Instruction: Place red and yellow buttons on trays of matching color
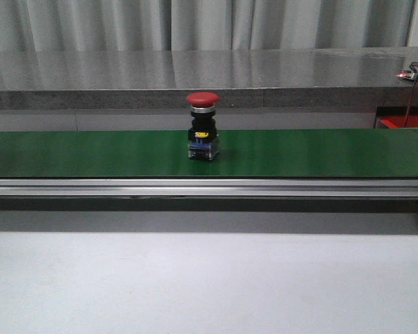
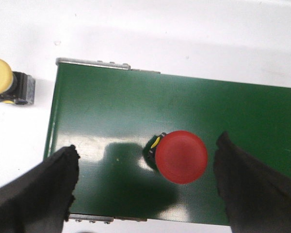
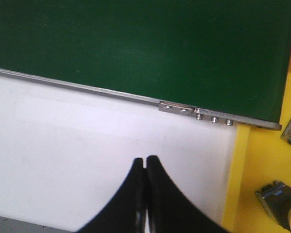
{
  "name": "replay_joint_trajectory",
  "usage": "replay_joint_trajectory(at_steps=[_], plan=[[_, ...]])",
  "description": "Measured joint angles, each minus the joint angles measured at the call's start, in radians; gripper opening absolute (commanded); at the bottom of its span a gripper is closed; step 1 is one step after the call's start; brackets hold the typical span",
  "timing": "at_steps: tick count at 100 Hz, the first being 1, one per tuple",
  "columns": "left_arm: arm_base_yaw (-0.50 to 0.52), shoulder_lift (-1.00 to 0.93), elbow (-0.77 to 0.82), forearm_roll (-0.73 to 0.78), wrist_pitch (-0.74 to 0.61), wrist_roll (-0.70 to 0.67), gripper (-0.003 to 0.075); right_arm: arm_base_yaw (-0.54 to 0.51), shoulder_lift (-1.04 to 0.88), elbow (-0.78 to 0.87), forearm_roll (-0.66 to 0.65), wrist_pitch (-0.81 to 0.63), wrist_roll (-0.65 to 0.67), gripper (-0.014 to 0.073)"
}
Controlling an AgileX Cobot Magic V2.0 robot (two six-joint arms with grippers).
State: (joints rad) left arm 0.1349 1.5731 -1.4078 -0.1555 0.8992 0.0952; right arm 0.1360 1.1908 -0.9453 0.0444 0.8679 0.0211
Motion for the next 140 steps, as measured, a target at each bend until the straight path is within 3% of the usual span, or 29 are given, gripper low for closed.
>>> replay_joint_trajectory(at_steps=[39, 91, 121, 131, 140], plan=[[-0.072, -0.240, 0.132, -0.021, 0.007, 0.000, -0.0021, 0.000, 0.000, 0.000, 0.000, 0.000, 0.000, -0.0074], [-0.113, -0.537, 0.381, -0.029, -0.032, 0.000, -0.0020, 0.000, 0.000, 0.000, 0.000, 0.000, 0.000, -0.0074], [-0.113, -0.573, 0.403, -0.029, -0.029, 0.000, -0.0019, 0.000, 0.000, -0.017, 0.000, -0.008, 0.000, -0.0063], [-0.113, -0.561, 0.403, -0.029, -0.029, 0.000, -0.0019, 0.000, 0.014, -0.063, 0.000, 0.002, 0.000, 0.0034], [-0.113, -0.550, 0.403, -0.030, -0.029, 0.000, -0.0019, 0.000, 0.043, -0.118, 0.000, 0.021, 0.000, 0.0239]])
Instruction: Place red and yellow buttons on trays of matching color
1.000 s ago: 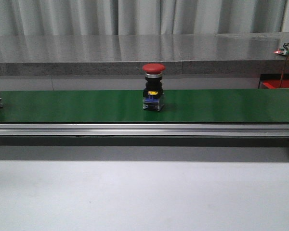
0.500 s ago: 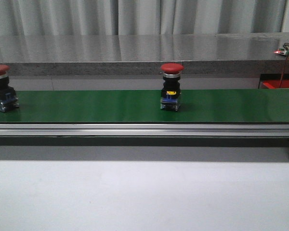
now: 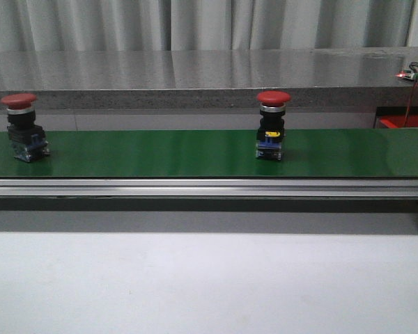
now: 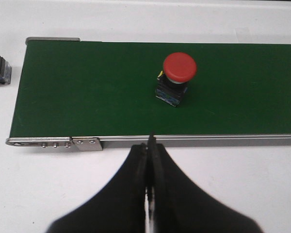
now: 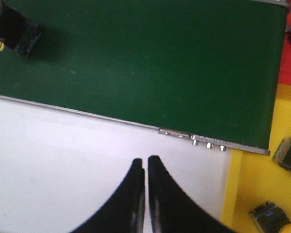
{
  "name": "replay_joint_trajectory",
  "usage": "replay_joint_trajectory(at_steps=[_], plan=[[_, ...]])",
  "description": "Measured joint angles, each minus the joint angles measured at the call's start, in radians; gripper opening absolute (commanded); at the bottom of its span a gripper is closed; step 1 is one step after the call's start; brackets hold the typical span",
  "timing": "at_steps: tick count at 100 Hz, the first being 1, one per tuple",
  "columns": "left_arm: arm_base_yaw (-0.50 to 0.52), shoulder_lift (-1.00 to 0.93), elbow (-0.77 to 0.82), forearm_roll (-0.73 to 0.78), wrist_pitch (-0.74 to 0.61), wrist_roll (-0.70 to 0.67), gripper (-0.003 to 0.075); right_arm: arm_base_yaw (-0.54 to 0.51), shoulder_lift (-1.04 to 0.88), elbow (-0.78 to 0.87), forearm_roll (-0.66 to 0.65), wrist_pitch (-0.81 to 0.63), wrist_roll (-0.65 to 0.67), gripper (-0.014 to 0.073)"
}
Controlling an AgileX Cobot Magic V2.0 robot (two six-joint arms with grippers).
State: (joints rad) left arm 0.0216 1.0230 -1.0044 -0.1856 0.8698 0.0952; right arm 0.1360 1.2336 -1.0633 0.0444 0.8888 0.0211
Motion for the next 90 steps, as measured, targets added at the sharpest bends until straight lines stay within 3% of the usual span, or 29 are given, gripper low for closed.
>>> replay_joint_trajectory(at_steps=[10, 20, 46, 90], plan=[[0.000, 0.009, 0.000, 0.000, 0.000, 0.000, -0.0019, 0.000, 0.046, -0.056, 0.002, 0.016, 0.000, 0.0515], [0.000, 0.018, 0.000, 0.000, 0.000, 0.000, -0.0020, 0.000, 0.080, -0.102, 0.006, 0.026, -0.002, 0.0654], [0.000, 0.024, 0.000, 0.000, 0.000, 0.000, -0.0019, 0.040, 0.156, -0.191, 0.054, 0.048, -0.098, 0.0658], [0.000, 0.024, 0.000, 0.000, 0.000, 0.002, -0.0019, 0.063, 0.332, -0.368, 0.061, 0.098, -0.107, 0.0658]])
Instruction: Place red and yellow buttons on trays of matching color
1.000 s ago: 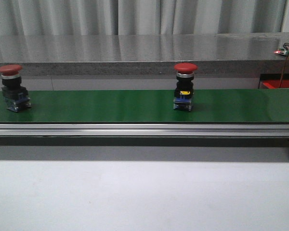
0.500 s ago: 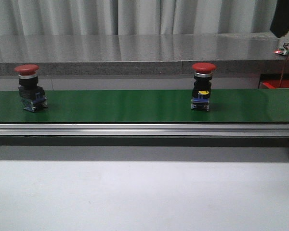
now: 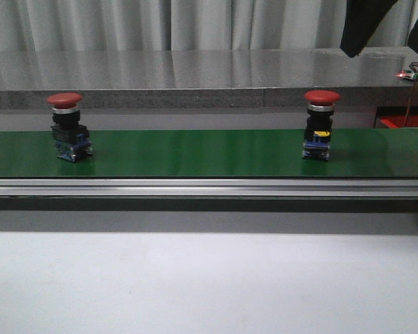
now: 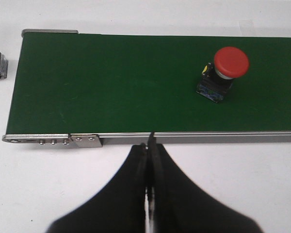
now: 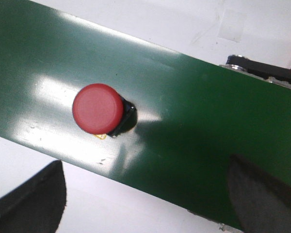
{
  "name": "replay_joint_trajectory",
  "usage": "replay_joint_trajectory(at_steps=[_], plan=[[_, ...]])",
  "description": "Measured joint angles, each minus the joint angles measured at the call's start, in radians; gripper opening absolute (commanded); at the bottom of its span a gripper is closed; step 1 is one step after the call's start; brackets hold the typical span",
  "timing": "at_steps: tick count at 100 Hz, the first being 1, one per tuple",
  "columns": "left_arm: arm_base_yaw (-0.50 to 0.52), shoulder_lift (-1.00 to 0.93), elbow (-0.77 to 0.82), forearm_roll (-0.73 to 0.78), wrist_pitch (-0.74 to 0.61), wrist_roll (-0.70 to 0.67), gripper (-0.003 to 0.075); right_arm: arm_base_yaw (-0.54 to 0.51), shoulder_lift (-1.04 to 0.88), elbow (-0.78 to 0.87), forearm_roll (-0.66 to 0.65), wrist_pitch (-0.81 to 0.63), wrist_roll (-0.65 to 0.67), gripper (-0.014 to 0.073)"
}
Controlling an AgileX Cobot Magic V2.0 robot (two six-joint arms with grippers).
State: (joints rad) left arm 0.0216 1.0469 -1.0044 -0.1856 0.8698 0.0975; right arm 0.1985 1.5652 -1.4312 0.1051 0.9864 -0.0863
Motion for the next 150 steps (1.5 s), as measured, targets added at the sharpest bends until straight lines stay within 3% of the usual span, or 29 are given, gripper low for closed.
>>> replay_joint_trajectory(at_steps=[35, 80, 92, 121, 130, 150], plan=[[0.000, 0.000, 0.000, 0.000, 0.000, 0.000, -0.0020, 0.009, 0.126, -0.122, 0.042, 0.068, 0.000, 0.0658], [0.000, 0.000, 0.000, 0.000, 0.000, 0.000, -0.0019, -0.003, 0.250, -0.131, -0.001, 0.076, 0.023, 0.0653], [0.000, 0.000, 0.000, 0.000, 0.000, 0.000, -0.0019, -0.019, 0.269, -0.131, -0.015, 0.076, 0.027, 0.0563], [0.000, 0.000, 0.000, 0.000, 0.000, 0.000, -0.0019, -0.026, 0.275, -0.131, -0.035, 0.080, 0.095, 0.0186], [0.000, 0.000, 0.000, 0.000, 0.000, 0.000, -0.0020, -0.029, 0.275, -0.131, -0.045, 0.084, 0.103, 0.0144], [0.000, 0.000, 0.000, 0.000, 0.000, 0.000, -0.0019, -0.047, 0.258, -0.131, -0.058, 0.086, 0.107, 0.0141]])
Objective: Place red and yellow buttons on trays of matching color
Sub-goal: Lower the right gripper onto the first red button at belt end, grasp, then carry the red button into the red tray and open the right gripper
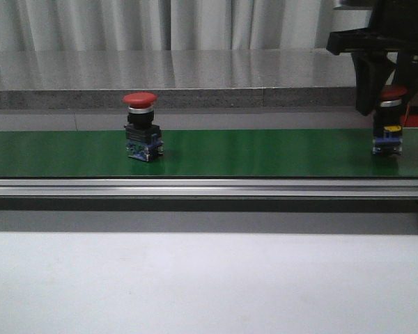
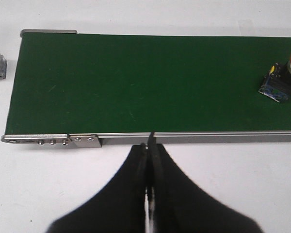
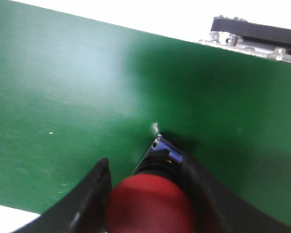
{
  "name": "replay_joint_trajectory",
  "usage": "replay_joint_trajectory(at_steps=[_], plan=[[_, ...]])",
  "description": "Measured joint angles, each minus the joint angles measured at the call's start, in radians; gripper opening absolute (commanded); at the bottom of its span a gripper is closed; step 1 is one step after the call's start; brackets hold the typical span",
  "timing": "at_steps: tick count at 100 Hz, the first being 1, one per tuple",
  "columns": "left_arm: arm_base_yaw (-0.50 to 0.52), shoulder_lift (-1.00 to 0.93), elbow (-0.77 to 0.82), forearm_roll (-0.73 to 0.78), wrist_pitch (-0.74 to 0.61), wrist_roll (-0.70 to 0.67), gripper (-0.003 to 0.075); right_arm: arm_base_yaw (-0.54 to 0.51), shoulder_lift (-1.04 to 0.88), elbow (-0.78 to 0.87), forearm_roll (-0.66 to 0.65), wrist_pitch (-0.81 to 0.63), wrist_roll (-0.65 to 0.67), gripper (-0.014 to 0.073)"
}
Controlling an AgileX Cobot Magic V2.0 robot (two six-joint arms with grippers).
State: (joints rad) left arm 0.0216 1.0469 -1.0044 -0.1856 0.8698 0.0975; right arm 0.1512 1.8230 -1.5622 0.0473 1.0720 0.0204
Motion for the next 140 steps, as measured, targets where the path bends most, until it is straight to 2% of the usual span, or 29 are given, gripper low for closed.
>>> replay_joint_trajectory(at_steps=[13, 46, 67, 104, 140], plan=[[0.000, 0.000, 0.000, 0.000, 0.000, 0.000, -0.0019, -0.069, -0.061, 0.000, 0.004, 0.001, 0.000, 0.0141], [0.000, 0.001, 0.000, 0.000, 0.000, 0.000, -0.0020, -0.373, -0.119, -0.019, 0.000, -0.055, -0.020, 0.0141], [0.000, 0.001, 0.000, 0.000, 0.000, 0.000, -0.0019, -0.487, -0.111, -0.021, 0.009, -0.115, -0.055, 0.0141], [0.000, 0.001, 0.000, 0.000, 0.000, 0.000, -0.0020, -0.555, 0.078, -0.025, 0.090, -0.203, -0.109, 0.0141], [0.000, 0.001, 0.000, 0.000, 0.000, 0.000, -0.0020, -0.555, 0.249, -0.180, 0.097, -0.229, -0.117, 0.0141]])
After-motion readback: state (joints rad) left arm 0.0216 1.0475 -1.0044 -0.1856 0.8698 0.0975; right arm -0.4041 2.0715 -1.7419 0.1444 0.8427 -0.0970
